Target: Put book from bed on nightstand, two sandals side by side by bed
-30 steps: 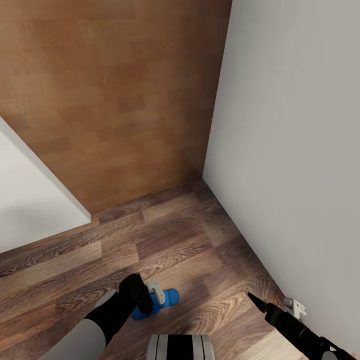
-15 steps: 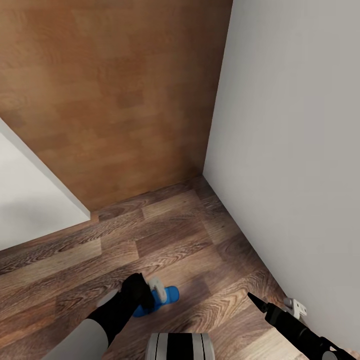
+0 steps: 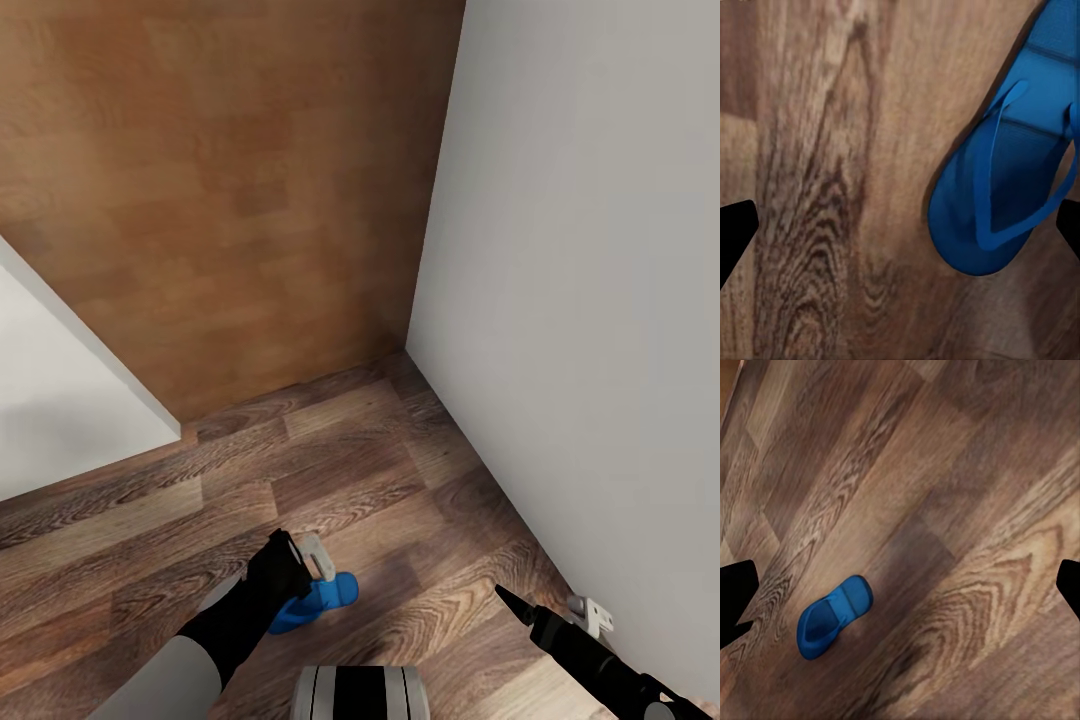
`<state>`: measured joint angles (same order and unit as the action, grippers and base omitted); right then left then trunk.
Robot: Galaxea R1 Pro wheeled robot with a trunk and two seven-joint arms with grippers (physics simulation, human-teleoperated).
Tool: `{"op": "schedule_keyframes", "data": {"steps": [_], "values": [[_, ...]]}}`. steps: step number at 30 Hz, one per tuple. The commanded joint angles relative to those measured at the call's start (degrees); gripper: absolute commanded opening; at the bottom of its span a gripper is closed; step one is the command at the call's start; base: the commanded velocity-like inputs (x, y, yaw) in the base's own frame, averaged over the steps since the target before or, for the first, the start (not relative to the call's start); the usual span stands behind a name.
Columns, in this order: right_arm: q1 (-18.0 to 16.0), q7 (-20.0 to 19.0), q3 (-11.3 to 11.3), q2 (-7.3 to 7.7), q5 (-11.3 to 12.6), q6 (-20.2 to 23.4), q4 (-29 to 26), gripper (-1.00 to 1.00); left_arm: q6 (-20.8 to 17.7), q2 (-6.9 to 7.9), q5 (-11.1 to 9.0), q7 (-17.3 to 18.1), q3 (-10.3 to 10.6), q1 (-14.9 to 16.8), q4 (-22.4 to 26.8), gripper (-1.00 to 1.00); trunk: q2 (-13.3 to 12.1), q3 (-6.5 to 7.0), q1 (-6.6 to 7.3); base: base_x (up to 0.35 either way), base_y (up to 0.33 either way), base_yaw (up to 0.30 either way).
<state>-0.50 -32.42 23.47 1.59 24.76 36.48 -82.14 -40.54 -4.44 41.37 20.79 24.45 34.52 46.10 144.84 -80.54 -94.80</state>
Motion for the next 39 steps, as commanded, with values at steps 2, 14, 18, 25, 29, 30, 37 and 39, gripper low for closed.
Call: {"op": "schedule_keyframes", "data": {"steps": [2,14,18,25,29,30,37,39], "values": [[0.0,-0.1,0.1,-0.01,0.3,0.4,0.0,1.0,-0.1,-0.01,0.6,0.6,0.1,0.0,0.0,1.0,0.0,-0.04,0.01,0.0,0.0,0.0],[0.0,-0.1,0.1,-0.01,0.3,0.4,0.0,1.0,-0.2,-0.03,0.5,1.0,0.1,0.0,-0.2,1.0,0.1,-1.37,-0.14,0.0,0.0,0.0],[0.0,0.0,0.1,-0.01,0.3,0.4,0.0,1.0,-0.2,0.02,0.5,1.0,0.1,0.0,-0.2,1.0,0.1,-2.25,-0.25,0.0,0.0,0.0],[0.0,0.0,0.1,-0.02,0.3,0.4,0.0,1.0,-0.2,0.01,0.5,1.0,0.1,0.0,-0.2,1.0,0.2,-3.8,-0.43,0.0,0.0,0.0],[0.0,0.0,0.1,-0.01,0.3,0.4,0.0,1.0,-0.2,0.01,0.5,1.0,0.1,0.0,-0.2,1.0,0.3,-4.69,-0.53,0.0,0.0,0.0],[0.0,0.0,0.1,-0.01,0.3,0.4,0.0,1.0,-0.1,0.0,0.5,1.0,0.1,0.0,-0.2,1.0,0.3,-4.91,-0.56,0.0,0.0,0.0],[0.0,0.0,0.1,-0.01,0.3,0.4,0.0,1.0,-0.1,-0.03,0.5,1.0,0.1,0.0,-0.2,1.0,0.4,-6.46,-0.74,0.0,0.0,0.0],[0.0,0.0,0.1,-0.04,0.3,0.4,0.0,1.0,-0.1,0.02,0.5,1.0,0.1,0.0,-0.2,1.0,0.4,-6.68,-0.76,0.0,0.0,0.0]]}}
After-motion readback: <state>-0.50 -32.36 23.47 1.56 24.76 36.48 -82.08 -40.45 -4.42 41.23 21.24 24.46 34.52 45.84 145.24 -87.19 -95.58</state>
